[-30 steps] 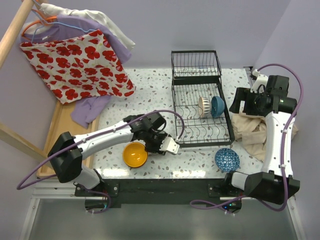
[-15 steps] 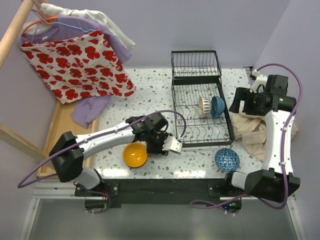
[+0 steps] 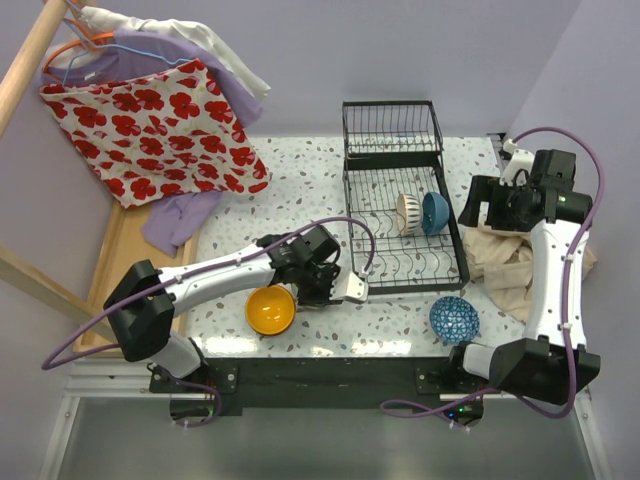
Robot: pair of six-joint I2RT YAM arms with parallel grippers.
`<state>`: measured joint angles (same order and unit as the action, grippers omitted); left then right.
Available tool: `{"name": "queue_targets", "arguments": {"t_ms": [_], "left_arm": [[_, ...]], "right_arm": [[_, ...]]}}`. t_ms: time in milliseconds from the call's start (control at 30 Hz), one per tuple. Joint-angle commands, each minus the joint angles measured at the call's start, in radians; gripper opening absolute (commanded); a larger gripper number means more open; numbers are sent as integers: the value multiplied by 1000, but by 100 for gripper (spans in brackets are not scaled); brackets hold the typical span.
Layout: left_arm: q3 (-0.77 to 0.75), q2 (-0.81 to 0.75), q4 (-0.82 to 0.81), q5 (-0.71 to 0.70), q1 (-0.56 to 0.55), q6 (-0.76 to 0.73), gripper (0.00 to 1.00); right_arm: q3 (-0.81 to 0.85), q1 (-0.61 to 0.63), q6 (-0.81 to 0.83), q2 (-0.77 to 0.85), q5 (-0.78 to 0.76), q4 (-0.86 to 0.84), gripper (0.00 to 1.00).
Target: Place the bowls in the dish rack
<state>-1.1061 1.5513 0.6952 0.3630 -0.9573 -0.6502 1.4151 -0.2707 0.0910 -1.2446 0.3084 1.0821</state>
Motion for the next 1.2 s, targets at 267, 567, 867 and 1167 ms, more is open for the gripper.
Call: {"name": "queue_targets", "arguments": {"t_ms": [267,567,867,1167], "left_arm": [[-60,-82,58,-53,0,-29,0],[-155,-91,35,-104,2,-51,0],[-173,-92,38,-84,2,-52,0],[-162,-115,49,-79,3,-62,0]], "right_arm": [[16,-4,-4,-15,20,-16,87],[30,-5,-10,-24,14,-16,87],[28,-4,-13,-26,1,-16,87],[19,-5,-14,-30,-3,-17,87]]}}
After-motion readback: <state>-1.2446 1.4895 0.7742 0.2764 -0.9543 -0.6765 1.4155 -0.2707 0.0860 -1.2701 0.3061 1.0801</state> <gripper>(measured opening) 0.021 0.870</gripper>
